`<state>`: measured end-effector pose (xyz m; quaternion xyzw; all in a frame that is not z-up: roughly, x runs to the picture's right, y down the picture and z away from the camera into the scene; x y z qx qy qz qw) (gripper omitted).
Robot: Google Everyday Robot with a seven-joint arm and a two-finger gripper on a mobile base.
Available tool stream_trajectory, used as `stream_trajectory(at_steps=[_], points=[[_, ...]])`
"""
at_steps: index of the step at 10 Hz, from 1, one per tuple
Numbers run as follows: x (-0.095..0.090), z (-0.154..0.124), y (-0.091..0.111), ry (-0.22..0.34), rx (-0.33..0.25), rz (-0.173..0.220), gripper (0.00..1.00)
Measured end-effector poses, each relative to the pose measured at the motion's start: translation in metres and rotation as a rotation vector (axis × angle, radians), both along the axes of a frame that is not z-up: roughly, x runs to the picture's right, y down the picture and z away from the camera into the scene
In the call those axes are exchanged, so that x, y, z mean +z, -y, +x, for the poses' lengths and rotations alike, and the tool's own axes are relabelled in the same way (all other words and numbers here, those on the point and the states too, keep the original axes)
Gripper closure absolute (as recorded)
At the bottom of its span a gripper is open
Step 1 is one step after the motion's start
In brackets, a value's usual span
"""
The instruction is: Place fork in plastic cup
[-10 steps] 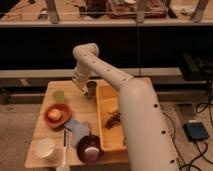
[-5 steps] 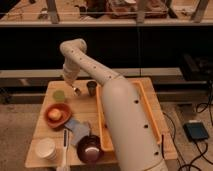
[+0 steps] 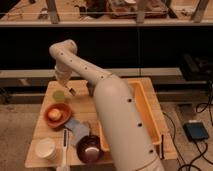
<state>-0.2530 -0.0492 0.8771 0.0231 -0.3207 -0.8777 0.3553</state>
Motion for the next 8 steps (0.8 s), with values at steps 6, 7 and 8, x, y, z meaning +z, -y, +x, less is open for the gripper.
stream_trajectory(at_steps=[6,7,8], points=[[-0.002,-0.026,-0.016,0.056,-0.044,-0.004,0.91],[0.002,-0.032,-0.023,0.061,-0.058,-0.014,0.91],[0.005,-0.036,-0.029,0.063,-0.069,-0.022,0.91]])
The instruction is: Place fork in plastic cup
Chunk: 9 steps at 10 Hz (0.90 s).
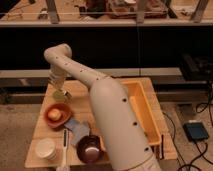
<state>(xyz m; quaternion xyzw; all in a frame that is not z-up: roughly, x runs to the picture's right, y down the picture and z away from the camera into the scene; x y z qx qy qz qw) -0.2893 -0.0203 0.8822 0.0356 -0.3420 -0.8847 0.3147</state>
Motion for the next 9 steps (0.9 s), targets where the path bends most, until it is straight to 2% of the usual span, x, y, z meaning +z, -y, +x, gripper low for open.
stream_trajectory(at_steps=[4,9], points=[[0.007,-0.009,-0.018,0.0,-0.041,-0.026,0.91],[0.013,-0.003,-0.025,-0.015,-0.058,-0.048,0.91]])
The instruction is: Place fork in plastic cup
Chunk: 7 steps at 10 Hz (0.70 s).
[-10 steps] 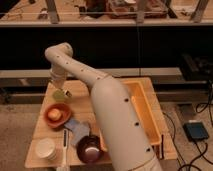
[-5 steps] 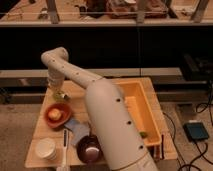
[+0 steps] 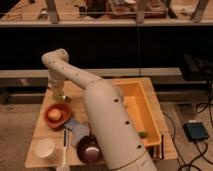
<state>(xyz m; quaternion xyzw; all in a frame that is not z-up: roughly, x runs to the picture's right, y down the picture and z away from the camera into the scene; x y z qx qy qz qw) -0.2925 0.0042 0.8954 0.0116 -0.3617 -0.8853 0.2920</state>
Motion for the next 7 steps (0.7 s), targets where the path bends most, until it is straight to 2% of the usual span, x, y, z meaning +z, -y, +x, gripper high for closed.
stream_trajectory(at_steps=[1,2,3,4,5,6,7], points=[[0.0005,0.0,0.0006,-0.001,0.001,-0.001,0.91],[0.0014,-0.0006,0.0009,-0.003,0.001,-0.004,0.88],[0.002,-0.0015,0.0013,-0.005,0.0,-0.005,0.82],[0.0021,-0.0015,0.0013,-0.005,0.0,-0.006,0.81],[0.0068,-0.0036,0.0007,-0.019,-0.005,-0.015,0.4],[0.0077,-0.0042,0.0001,-0.022,-0.008,-0.017,0.32],[0.0081,-0.0045,-0.0006,-0.023,-0.009,-0.019,0.3]])
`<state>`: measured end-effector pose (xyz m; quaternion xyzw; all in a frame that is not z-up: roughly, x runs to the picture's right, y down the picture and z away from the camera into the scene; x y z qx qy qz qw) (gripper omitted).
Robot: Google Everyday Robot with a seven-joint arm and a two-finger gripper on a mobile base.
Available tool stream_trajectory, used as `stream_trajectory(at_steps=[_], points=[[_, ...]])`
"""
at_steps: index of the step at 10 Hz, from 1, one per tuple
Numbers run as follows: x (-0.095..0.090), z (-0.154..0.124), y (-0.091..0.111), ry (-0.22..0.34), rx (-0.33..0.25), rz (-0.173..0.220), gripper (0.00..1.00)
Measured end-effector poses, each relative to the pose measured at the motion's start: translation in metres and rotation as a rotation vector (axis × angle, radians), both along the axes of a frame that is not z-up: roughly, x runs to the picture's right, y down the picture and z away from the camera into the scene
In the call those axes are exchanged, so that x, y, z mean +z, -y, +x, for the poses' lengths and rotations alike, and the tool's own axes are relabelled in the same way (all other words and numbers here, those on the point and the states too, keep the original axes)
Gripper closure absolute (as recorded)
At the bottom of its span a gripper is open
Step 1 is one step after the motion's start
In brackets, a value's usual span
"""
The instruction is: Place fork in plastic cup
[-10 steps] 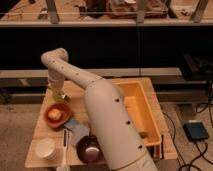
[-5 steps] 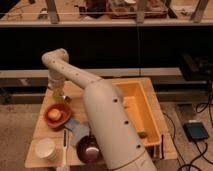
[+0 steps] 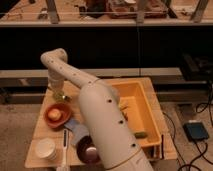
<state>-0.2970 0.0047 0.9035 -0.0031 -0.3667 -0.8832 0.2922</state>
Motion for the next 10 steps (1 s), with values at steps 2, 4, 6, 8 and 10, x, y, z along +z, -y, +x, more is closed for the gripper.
stream_trajectory(at_steps=[2,4,6,8,10], points=[[0.001,0.0,0.0,-0.002,-0.001,0.0,0.3],[0.001,0.001,0.001,-0.007,-0.001,0.0,0.3],[0.0,0.003,0.001,-0.015,0.001,0.001,0.3],[0.0,0.012,0.004,-0.029,0.017,0.007,0.3],[-0.001,0.025,0.008,-0.056,0.053,0.008,0.3]])
